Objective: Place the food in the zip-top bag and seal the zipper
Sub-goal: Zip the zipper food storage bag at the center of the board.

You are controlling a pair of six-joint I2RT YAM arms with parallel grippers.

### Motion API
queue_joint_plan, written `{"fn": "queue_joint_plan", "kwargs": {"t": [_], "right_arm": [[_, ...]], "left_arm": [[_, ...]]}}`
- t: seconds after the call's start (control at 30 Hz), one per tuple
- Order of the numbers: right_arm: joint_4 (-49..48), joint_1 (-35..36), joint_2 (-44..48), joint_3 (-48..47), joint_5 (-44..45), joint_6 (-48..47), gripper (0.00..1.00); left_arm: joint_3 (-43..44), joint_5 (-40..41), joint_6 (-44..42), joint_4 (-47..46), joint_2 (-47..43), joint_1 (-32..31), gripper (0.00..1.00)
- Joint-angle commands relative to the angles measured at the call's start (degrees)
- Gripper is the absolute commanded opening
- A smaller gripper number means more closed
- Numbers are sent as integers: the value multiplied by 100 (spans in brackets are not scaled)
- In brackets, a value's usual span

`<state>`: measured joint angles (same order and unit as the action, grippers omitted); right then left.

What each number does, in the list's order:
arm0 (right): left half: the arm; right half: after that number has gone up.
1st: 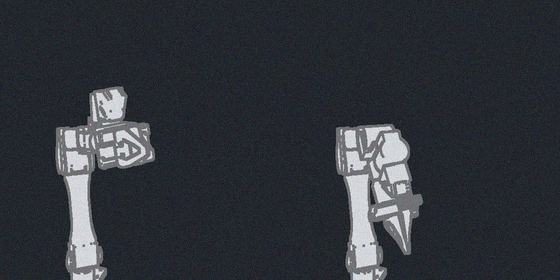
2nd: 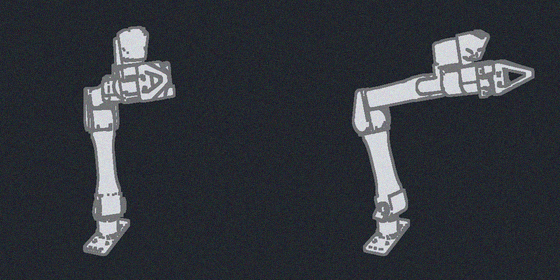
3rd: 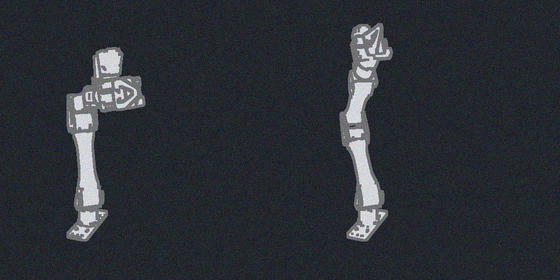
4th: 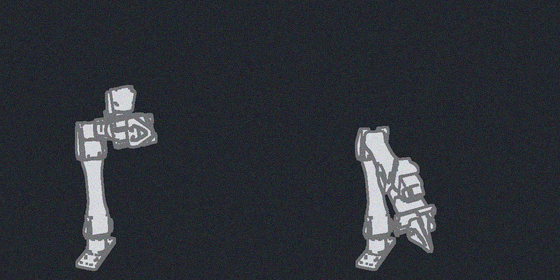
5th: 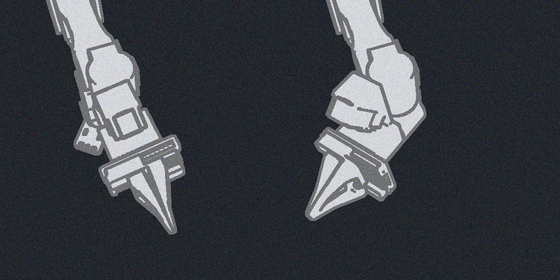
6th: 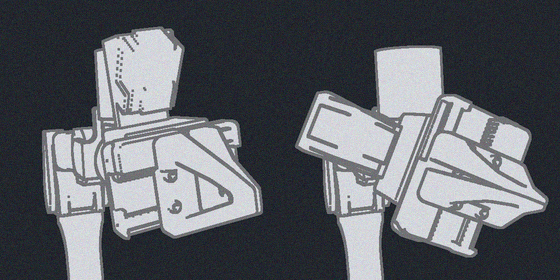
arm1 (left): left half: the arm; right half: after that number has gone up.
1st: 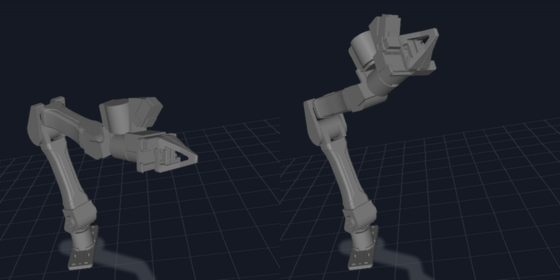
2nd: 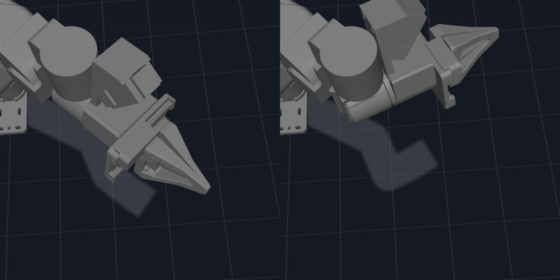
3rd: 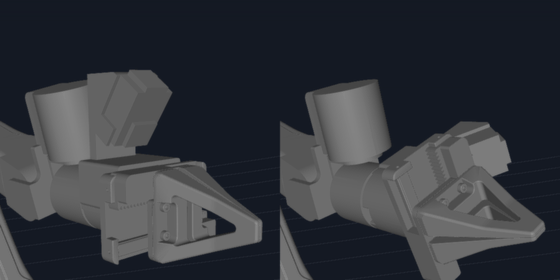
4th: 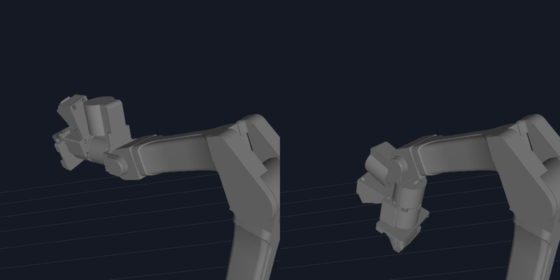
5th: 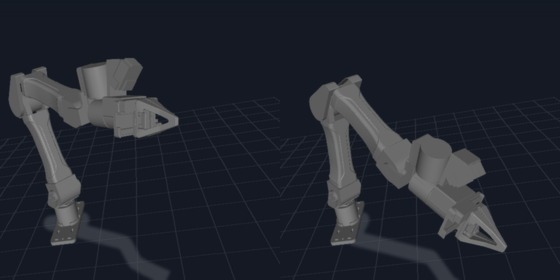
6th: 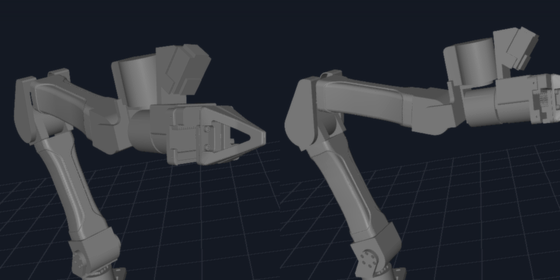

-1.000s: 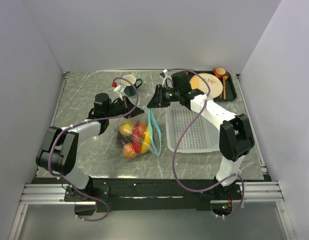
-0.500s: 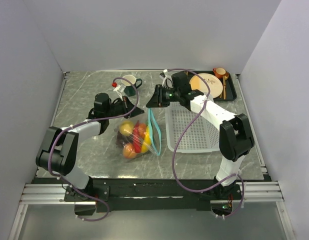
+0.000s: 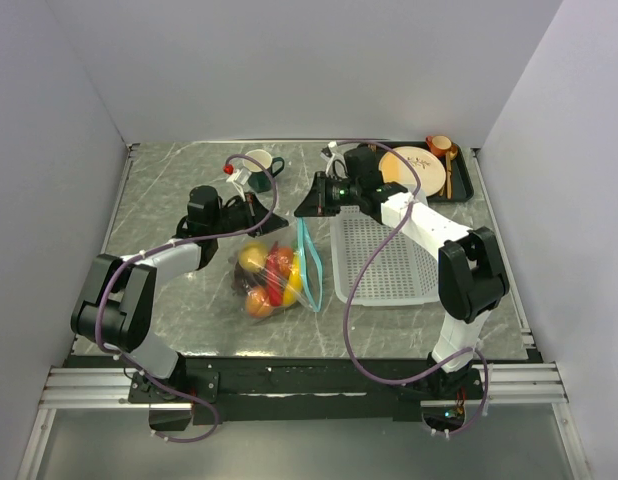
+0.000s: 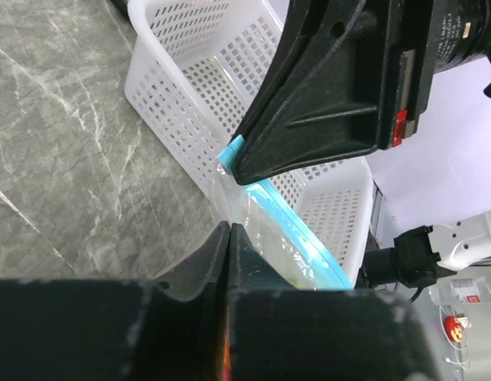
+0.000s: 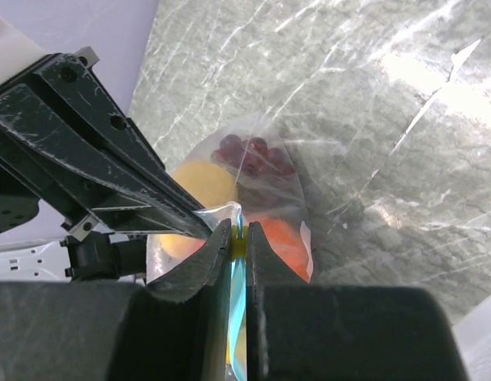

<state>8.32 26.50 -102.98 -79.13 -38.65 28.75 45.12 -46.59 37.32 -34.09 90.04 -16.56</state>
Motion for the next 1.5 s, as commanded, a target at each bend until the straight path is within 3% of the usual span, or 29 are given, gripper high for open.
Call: {"fn": "queue_joint_plan", "kwargs": {"t": [0.0, 0.03, 0.13, 0.17, 0.57, 0.67, 0.77, 1.2, 1.47], "right_arm": [[-216, -49, 296, 21, -151, -45, 8], [-225, -49, 305, 56, -195, -45, 7], [-304, -40, 401, 135, -239, -72, 7], [-322, -49, 419, 144, -265, -80, 7], [-243, -49, 621, 82, -204, -151, 7], [-243, -40, 647, 73, -213, -142, 7], [-173, -40, 648, 47, -186, -177, 7], [-225, -49, 630, 30, -133, -124, 8], [-15, -57, 568, -58, -195, -203, 8]], "left_arm": [[295, 124, -6, -19, -259, -23, 13], [321, 158, 3, -19, -233, -23, 25], [488, 203, 47, 16, -154, -23, 47], [523, 177, 56, -45, -127, -23, 49], [612, -289, 293, -687, 514, -23, 50], [551, -360, 363, -880, 585, -23, 57], [489, -465, 477, -1126, 629, -23, 57], [278, -685, 425, -1214, 620, -32, 35], [427, -650, 908, -1688, 795, -41, 1]]}}
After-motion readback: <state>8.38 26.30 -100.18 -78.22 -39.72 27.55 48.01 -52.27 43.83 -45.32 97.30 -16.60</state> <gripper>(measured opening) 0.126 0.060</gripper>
